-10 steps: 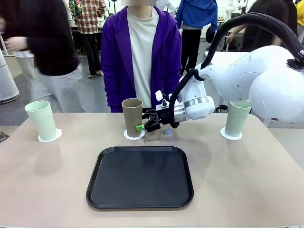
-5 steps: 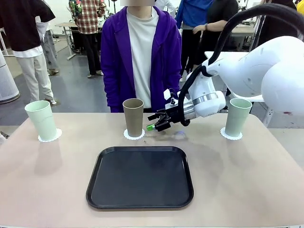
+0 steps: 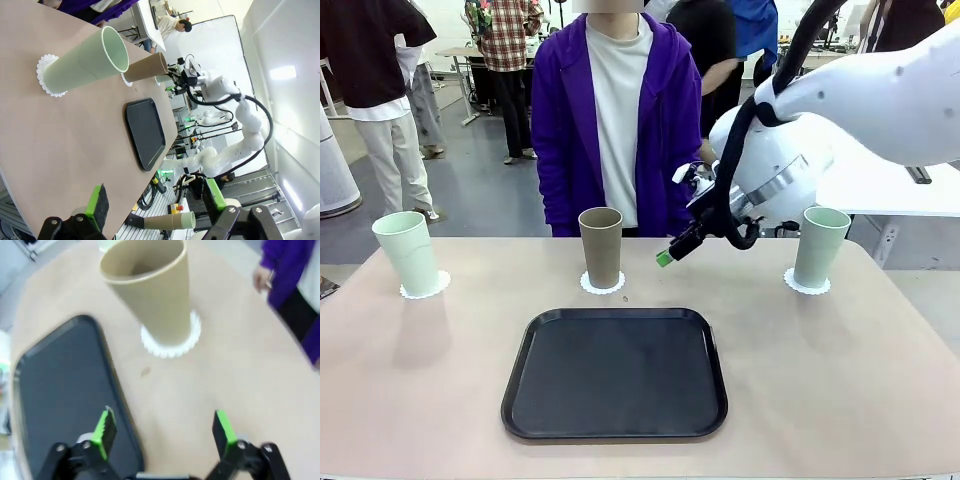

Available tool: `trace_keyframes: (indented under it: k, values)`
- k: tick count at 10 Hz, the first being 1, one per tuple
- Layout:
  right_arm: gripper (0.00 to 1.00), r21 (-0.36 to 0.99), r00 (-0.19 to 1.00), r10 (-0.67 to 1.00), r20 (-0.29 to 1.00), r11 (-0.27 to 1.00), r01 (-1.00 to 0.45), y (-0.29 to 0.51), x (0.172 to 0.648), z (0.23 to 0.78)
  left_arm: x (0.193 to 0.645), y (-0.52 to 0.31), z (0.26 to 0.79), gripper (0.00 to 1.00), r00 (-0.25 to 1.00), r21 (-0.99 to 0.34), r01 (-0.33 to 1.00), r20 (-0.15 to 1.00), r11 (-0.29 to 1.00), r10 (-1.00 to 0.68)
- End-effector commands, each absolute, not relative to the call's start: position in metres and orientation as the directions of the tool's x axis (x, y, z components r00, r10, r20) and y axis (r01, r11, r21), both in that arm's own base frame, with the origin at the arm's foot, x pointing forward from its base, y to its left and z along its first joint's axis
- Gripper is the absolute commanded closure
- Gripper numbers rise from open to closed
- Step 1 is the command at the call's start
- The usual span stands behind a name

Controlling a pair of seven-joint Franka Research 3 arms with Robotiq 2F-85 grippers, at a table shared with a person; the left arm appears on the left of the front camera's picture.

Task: Place coasters on the table and set cups on them.
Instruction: Take one Reusable plastic cup from the Flat Tray and place it on a coaster set by the human.

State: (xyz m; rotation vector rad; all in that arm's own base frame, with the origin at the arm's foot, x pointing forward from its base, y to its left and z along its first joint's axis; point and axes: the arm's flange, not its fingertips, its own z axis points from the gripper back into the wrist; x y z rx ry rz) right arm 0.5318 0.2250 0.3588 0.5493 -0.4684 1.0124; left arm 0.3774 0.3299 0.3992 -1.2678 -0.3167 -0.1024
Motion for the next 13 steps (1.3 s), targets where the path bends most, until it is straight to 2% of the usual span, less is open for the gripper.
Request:
trace_keyframes:
  k: [1,3,7,13]
  values:
    - [0.00,0.314,0.618,0.685,0.385,0.533,-0.786,0.246,0.508,0.410,0.376,0.330,0.402,0.00,0.953,-0.921,0.242,0.285,0.305,0.103]
    - [0.00,0.281,0.652,0.702,0.287,0.589,-0.758,0.269,0.488,0.443,0.376,0.330,0.402,0.00,0.953,-0.921,0.242,0.285,0.305,0.103]
    - [0.00,0.123,0.656,0.741,0.146,0.644,-0.755,0.307,0.476,0.496,0.376,0.330,0.402,0.00,0.953,-0.921,0.242,0.285,0.305,0.103]
    - [0.00,0.132,0.648,0.742,0.172,0.634,-0.762,0.305,0.467,0.505,0.376,0.330,0.402,0.00,0.953,-0.921,0.242,0.285,0.305,0.103]
